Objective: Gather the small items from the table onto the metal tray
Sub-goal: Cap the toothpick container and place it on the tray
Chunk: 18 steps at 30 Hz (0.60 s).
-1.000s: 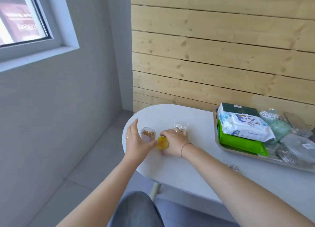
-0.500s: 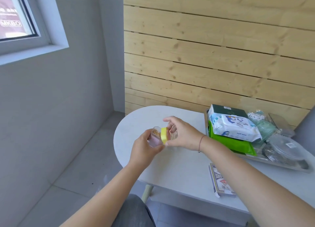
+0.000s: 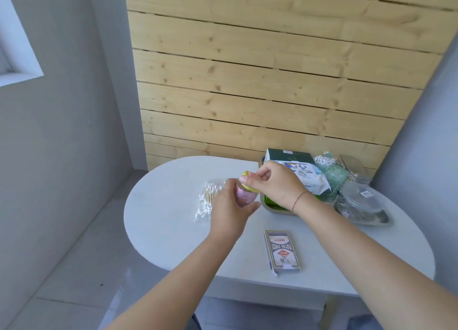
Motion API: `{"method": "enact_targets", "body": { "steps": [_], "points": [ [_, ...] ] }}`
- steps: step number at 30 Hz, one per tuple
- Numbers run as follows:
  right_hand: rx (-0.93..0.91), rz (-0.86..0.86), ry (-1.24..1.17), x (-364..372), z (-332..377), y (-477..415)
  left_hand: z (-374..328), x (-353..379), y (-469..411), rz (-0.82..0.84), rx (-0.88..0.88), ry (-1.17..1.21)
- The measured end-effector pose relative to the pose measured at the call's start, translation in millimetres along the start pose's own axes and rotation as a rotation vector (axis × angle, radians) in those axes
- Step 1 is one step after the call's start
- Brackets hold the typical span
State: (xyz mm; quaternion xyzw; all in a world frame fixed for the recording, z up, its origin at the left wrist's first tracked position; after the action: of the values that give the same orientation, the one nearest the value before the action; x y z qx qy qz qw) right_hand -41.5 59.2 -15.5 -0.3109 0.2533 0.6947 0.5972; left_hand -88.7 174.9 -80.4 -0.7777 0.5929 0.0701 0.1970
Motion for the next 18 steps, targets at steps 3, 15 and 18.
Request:
{"method": "enact_targets", "body": {
  "steps": [3, 15, 18],
  "points": [
    [0.005, -0.038, 0.070, -7.7, -4.9, 3.4, -7.0, 11.9, 2.0, 0.011, 0.037, -0.036],
    [0.007, 0.055, 0.113, -22.4, -1.9, 5.9, -17.2, 26.2, -0.6, 0.006, 0.037, 0.039],
    [0.157, 0.274, -0.254, -23.1, -5.1, 8.5, -26.2, 25.2, -2.3, 0.051, 0.016, 0.165]
  ]
}}
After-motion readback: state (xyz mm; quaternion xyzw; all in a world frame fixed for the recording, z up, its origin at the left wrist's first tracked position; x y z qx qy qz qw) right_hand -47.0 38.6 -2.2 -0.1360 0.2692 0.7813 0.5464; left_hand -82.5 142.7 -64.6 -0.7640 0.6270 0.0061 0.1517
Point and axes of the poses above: each hand's wrist, its own y-axis away from the middle knuckle, its own x-axis out of the palm, z = x × y, the point moved 1 cm from there along -y, towards the middle knuckle, and after that the axes turned 4 degrees about x, right-handed, at the moved point
